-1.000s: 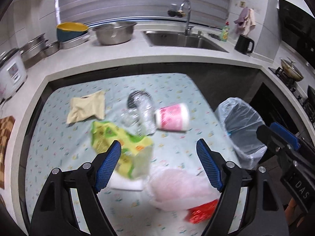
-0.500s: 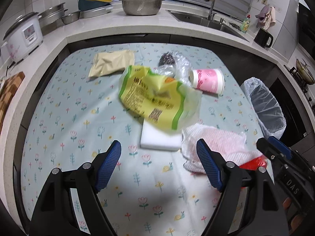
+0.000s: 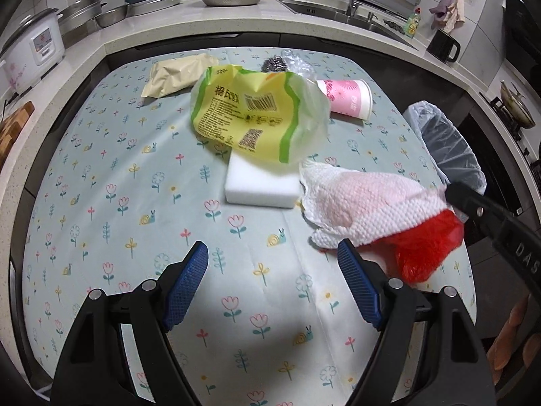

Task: Collect trash
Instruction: 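Lift the white towel with the right tool toward the bin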

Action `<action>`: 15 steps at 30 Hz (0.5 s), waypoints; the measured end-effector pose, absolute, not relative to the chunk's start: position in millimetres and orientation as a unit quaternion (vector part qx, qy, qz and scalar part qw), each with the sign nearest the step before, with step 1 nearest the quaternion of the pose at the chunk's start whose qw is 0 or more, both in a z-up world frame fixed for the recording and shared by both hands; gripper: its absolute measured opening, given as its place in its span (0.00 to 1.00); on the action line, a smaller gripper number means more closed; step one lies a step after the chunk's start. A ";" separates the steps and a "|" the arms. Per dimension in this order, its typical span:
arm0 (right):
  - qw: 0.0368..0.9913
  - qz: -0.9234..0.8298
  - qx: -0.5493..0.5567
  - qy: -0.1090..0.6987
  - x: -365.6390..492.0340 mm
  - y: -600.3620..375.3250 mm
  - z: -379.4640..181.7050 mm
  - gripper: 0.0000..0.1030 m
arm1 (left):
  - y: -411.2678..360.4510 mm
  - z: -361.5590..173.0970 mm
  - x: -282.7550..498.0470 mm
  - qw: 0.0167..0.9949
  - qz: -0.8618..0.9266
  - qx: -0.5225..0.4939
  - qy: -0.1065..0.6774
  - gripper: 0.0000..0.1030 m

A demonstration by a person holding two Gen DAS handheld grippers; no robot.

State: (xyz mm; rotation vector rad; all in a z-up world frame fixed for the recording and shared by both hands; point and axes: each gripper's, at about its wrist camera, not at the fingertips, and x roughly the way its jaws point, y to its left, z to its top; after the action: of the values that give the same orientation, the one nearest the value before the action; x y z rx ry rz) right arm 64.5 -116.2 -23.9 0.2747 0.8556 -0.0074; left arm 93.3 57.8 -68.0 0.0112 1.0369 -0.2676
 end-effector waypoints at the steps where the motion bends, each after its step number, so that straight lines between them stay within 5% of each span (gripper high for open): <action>1: 0.902 -0.004 0.133 0.410 64.9 -116.3 -20.7 0.03 | 55.9 -68.5 92.1 0.859 -0.130 0.005 0.495 0.73; 15: 0.928 0.009 0.141 0.345 82.2 -140.5 42.9 0.03 | -3.9 -59.9 72.3 0.848 -0.206 0.008 0.489 0.82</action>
State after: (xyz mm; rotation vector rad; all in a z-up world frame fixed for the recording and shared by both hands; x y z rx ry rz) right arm 82.2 -140.5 42.9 0.2895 0.7067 0.0177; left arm 72.3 -3.9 -59.9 0.0170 1.0299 -0.4352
